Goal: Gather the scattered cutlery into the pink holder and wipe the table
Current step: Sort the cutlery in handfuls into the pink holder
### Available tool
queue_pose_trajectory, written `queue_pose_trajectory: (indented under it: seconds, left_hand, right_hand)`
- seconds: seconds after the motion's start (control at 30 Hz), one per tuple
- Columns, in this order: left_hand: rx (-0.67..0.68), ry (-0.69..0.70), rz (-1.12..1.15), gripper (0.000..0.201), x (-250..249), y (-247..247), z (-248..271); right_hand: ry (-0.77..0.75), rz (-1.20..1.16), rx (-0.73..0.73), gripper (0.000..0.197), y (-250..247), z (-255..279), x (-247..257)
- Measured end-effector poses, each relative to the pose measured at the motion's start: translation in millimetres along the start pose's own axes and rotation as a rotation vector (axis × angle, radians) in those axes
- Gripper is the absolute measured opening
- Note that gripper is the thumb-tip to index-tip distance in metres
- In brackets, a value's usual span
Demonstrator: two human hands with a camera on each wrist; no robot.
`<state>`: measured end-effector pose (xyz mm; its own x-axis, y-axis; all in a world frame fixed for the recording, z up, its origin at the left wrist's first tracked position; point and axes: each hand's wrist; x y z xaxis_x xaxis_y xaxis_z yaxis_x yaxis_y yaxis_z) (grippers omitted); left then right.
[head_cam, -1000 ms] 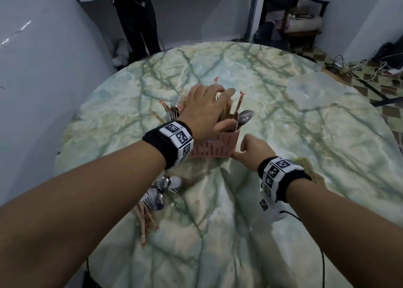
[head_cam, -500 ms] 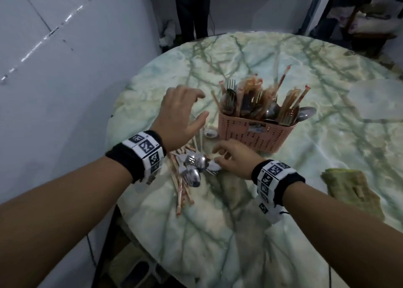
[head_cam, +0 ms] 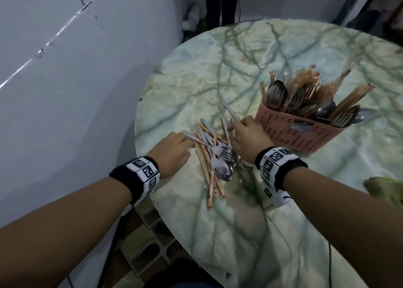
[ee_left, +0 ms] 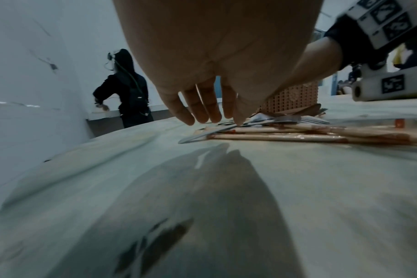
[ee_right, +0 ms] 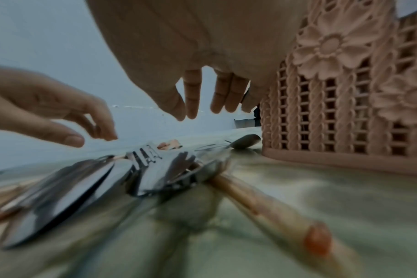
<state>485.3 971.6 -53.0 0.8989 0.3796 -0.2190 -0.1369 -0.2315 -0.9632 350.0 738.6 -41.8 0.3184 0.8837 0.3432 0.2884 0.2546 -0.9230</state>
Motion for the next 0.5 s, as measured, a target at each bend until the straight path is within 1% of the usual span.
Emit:
queue_pose_trajectory:
  seconds: [0.03,0.07,0.1,0.2,0.23,0.27,0.37,0.43,0.5]
  left_hand:
    - [0.001,0.037,-0.020,0.029,-1.8,1.3,-6.0]
    - [0.007,0.070,-0.046,0.030,-4.8,2.2,-12.5]
    - [0.013,0.105,-0.077,0.033,-7.6,4.3,-19.4]
    - [0.053,0.178,-0.156,0.050,-12.5,13.8,-36.2]
    - [0.070,0.189,-0.178,0.052,-11.8,17.2,-40.2]
    - [0.082,0.196,-0.187,0.050,-10.9,18.4,-43.2]
    - [0.098,0.211,-0.170,0.031,-2.2,15.9,-49.3]
    - [0.088,0.246,-0.156,0.023,5.6,13.3,-52.6]
    - [0.089,0.317,-0.143,0.019,12.4,12.0,-56.8]
  right_hand:
    - [0.000,0.043,-0.005,0.030,1.2,-3.0,1.2]
    - [0.017,0.066,0.025,0.035,2.4,-6.0,2.4]
    - [0.042,0.076,0.071,0.039,4.1,-8.8,3.4]
    - [0.143,0.093,0.282,0.055,7.9,-16.8,5.3]
    - [0.157,0.090,0.312,0.056,8.5,-18.8,6.7]
    - [0.151,0.075,0.307,0.054,7.9,-20.5,8.8]
    - [0.124,0.007,0.249,0.048,4.0,-26.9,17.5]
    - [0.166,-0.066,0.201,0.046,2.3,-30.1,21.6]
    - [0.227,-0.138,0.100,0.034,3.6,-33.6,21.8]
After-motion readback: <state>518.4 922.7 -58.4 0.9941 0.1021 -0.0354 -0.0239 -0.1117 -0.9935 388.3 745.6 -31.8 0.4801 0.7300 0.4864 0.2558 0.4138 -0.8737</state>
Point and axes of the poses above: each hand's wrist, its own z-axis away from the middle knuckle, its own y-axis out of the palm, x = y × z, and after that the axes turned 11 degrees about -x, right-handed
